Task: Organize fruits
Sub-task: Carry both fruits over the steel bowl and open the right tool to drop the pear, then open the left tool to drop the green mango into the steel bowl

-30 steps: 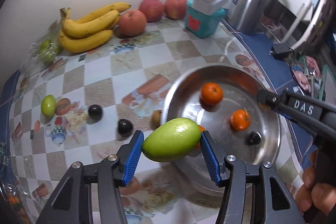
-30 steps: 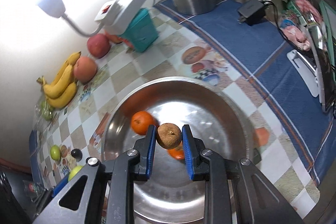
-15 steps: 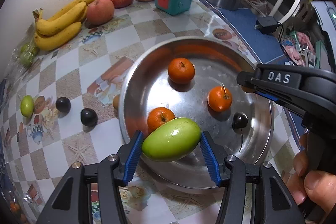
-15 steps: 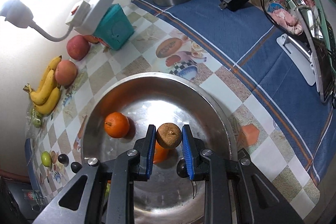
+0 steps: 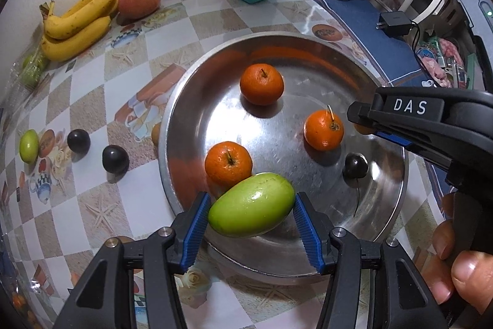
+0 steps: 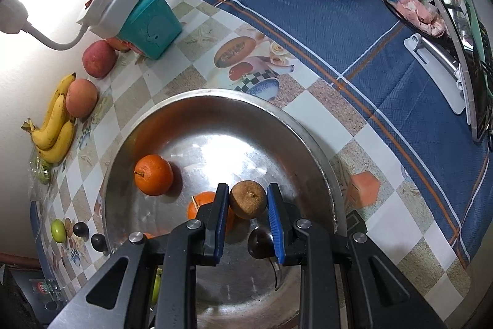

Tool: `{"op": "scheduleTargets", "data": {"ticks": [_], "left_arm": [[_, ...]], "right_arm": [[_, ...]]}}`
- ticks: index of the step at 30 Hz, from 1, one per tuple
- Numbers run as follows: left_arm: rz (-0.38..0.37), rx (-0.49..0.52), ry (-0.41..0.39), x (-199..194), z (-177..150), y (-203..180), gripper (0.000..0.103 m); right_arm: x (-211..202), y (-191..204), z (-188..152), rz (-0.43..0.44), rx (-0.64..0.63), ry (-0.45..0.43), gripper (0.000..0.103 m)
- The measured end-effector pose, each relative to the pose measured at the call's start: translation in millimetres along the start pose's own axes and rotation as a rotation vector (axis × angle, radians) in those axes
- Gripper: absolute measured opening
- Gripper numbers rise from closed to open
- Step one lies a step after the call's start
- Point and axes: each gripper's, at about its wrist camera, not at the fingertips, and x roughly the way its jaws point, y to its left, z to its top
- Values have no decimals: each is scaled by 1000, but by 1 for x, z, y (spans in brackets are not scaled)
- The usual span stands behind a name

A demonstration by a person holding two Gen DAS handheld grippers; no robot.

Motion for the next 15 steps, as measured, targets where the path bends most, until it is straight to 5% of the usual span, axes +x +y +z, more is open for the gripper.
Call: {"op": "scheduleTargets", "data": {"ticks": [9,15], "left_arm": [[-3,-1,8,1,0,0,59],[-6,-5,4,-2,1,2,60]], "right_arm": [[2,2,1,-15,-14,14,28],[-1,0,2,-21,-7,1,46]]}}
